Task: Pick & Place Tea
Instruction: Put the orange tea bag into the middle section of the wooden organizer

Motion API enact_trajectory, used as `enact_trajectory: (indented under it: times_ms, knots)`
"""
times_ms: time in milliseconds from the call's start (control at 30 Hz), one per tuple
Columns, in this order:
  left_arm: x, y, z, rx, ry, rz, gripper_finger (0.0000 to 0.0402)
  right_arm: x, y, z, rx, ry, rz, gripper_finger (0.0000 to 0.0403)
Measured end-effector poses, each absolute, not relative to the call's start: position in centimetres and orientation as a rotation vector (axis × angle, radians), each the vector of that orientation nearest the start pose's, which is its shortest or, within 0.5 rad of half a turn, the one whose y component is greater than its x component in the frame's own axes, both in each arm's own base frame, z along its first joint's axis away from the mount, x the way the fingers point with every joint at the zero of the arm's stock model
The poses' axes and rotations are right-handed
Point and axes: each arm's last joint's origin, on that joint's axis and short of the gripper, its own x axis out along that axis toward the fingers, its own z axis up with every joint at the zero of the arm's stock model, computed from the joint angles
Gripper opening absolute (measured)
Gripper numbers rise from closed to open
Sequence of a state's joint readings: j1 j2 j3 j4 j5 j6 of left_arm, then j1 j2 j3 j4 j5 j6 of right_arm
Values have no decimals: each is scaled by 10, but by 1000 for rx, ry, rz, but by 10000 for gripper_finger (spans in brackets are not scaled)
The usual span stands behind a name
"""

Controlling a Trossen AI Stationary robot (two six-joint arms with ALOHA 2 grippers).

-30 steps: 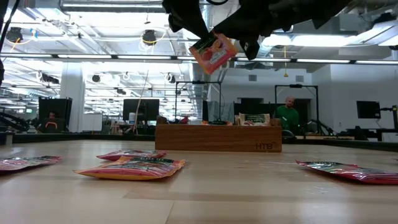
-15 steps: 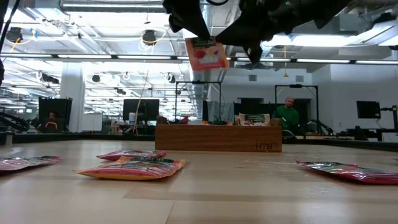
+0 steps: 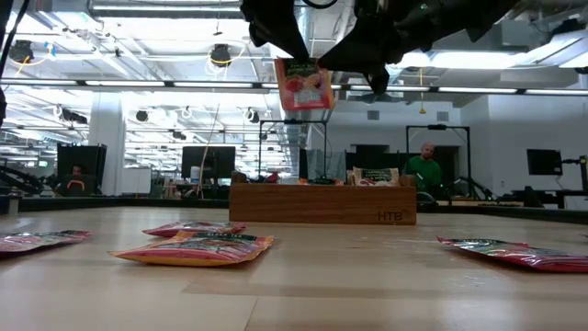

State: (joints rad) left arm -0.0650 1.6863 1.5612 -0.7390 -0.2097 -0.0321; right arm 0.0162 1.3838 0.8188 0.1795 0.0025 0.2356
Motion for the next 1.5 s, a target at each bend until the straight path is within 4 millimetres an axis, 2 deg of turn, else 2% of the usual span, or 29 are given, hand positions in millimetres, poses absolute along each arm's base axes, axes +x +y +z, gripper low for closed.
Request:
enact_trajectory:
  times_ms: [700,867,1133,1267,1500]
  knots:
    - [364,-11,322,142,849,186,2,300,1,246,232,384,-44,0]
    - [365,-4,324,150,834,200,34,300,1,246,233,384,-45,0]
    - [362,0,326,278,850,260,119,297,-8,241,219,433,-150,0]
    - [352,6,322,291,954,334,142,297,-19,235,214,452,-209,0]
    - [325,26,309,142,1212,475,147,305,-35,215,247,505,-270,0]
